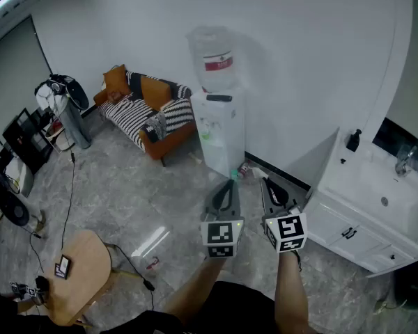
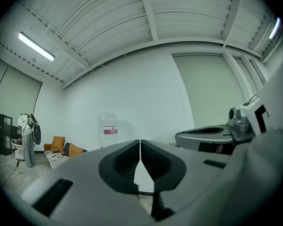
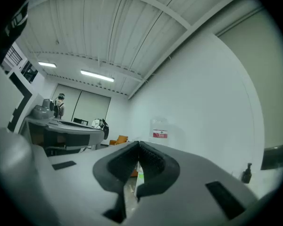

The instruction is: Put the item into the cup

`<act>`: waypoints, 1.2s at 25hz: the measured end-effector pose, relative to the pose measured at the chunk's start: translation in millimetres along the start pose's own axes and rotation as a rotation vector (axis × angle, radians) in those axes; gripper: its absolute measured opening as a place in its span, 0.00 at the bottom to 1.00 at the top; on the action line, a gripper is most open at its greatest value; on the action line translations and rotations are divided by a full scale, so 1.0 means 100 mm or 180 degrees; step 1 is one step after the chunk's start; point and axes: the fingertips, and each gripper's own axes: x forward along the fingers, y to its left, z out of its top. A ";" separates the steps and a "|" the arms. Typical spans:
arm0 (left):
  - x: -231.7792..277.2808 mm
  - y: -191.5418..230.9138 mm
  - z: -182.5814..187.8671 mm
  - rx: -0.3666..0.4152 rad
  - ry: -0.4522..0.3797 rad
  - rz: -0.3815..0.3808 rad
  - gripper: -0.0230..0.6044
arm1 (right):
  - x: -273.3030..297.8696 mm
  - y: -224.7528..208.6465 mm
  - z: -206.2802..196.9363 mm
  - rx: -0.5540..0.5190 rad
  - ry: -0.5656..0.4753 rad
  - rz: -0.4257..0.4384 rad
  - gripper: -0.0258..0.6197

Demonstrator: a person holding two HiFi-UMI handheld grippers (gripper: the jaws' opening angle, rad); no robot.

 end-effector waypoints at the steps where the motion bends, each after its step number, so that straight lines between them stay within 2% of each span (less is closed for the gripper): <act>1: -0.02 0.00 0.00 0.0005 -0.0001 0.0003 0.06 | -0.01 0.01 0.01 0.0003 -0.0010 0.0001 0.06; 16: 0.00 0.05 0.04 -0.0018 -0.0026 0.0047 0.06 | 0.03 0.04 0.17 0.0016 -0.0171 0.0067 0.06; 22: 0.02 -0.04 0.15 0.0063 -0.0030 -0.0078 0.06 | 0.06 0.02 0.25 0.0070 -0.0250 0.0042 0.06; 30: 0.06 0.19 0.25 0.0132 -0.0101 0.0025 0.06 | 0.26 0.08 0.43 -0.0005 -0.0382 0.0122 0.06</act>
